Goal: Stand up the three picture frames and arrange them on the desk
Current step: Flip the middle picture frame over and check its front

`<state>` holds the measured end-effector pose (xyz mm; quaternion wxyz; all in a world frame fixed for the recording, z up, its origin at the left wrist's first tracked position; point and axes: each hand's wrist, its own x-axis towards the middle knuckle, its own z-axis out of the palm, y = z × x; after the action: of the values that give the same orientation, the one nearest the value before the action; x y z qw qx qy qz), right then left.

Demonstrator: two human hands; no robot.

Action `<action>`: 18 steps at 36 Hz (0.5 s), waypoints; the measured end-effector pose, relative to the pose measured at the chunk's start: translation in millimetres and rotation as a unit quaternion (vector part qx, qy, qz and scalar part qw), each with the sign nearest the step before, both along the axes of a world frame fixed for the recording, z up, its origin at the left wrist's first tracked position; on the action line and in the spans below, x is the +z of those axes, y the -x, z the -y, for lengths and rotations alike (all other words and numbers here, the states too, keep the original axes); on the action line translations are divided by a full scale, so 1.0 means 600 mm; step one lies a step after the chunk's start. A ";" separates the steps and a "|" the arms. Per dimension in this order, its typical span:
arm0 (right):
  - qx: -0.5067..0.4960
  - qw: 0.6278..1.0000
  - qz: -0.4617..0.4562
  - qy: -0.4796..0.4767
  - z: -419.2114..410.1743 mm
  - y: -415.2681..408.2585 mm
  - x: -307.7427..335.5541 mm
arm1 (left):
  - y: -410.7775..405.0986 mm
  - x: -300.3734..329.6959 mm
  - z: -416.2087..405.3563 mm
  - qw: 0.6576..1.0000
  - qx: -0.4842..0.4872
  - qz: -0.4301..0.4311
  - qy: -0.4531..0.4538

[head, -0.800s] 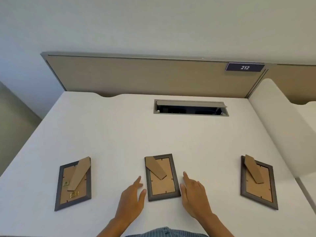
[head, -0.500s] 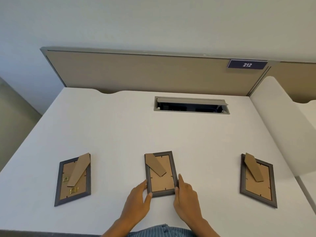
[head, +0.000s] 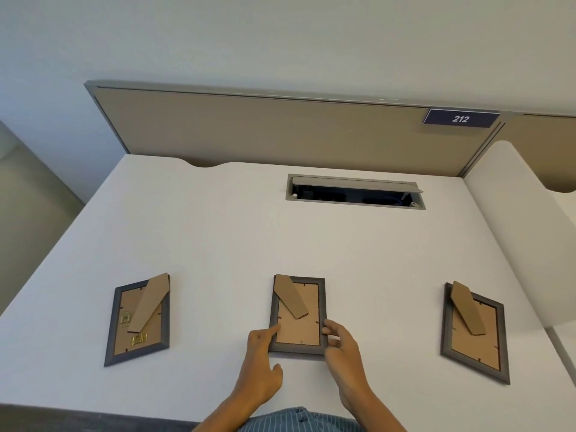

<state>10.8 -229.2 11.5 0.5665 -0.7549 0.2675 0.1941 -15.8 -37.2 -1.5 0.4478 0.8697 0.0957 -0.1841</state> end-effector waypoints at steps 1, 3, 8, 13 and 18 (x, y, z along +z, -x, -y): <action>-0.007 1.000 0.007 -0.006 -0.001 0.001 -0.001 | -0.002 -0.002 -0.001 1.000 0.007 0.007 -0.002; -0.014 1.000 0.022 -0.014 -0.001 0.001 0.000 | -0.007 -0.002 -0.002 0.999 0.017 0.027 -0.005; -0.006 0.997 0.074 -0.006 0.006 -0.006 0.008 | -0.019 0.016 -0.006 0.997 0.032 0.075 -0.009; 0.029 0.992 0.126 0.006 0.015 -0.010 0.018 | -0.039 0.037 -0.002 0.993 0.054 0.110 0.005; 0.015 0.982 0.186 -0.007 0.014 -0.031 0.034 | -0.058 0.066 0.006 0.987 0.048 0.154 0.008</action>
<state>29.6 -237.6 31.9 0.6086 -0.7777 0.1453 0.0606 19.2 -41.1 38.2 0.4721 0.8787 0.0655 -0.0269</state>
